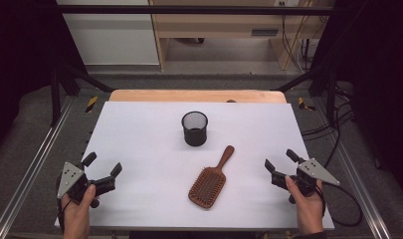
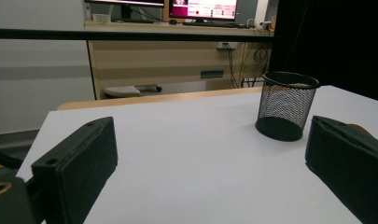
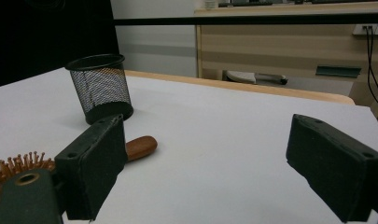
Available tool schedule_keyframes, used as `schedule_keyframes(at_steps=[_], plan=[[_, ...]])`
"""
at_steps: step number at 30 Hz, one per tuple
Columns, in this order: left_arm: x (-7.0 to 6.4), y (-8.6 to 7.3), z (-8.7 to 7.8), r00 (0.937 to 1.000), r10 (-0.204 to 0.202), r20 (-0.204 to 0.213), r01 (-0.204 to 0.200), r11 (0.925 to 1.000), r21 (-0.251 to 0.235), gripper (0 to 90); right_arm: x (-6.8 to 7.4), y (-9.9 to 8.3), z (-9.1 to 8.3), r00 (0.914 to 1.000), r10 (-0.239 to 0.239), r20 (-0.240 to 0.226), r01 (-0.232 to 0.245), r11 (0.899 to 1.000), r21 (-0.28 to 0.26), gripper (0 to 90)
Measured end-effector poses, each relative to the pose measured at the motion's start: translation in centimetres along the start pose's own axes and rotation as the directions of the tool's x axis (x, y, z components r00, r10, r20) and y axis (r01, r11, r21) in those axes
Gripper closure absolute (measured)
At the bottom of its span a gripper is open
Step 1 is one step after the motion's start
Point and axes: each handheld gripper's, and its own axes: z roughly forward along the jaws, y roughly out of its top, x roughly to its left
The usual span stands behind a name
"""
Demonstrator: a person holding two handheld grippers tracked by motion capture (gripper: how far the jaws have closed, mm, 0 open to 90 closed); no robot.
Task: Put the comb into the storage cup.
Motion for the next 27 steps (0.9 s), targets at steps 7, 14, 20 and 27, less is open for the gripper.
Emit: schedule_keyframes(at_steps=[7,14,20,27], plan=[[0.0,0.1,-0.4,0.9998,-0.018,-0.001,0.018,0.9998,-0.006,2.4,0.2,-0.2,0.4,0.9999,0.007,-0.014,-0.006,0.998,0.058,11.4],[-0.1,0.0,-0.6,1.0000,-0.005,-0.001,0.005,1.0000,0.007,2.5,0.7,-0.1,0.9,0.9996,0.021,-0.019,-0.019,0.994,0.103,6.8],[-0.1,0.0,-0.8,1.0000,0.005,0.000,-0.005,0.9999,0.009,2.5,1.6,0.5,2.2,1.0000,0.009,-0.004,-0.009,0.991,0.136,8.9],[-0.1,0.1,-0.7,1.0000,0.002,0.000,-0.002,1.0000,0.008,2.7,2.7,3.4,4.2,0.9975,-0.067,-0.023,0.070,0.984,0.166,12.3]])
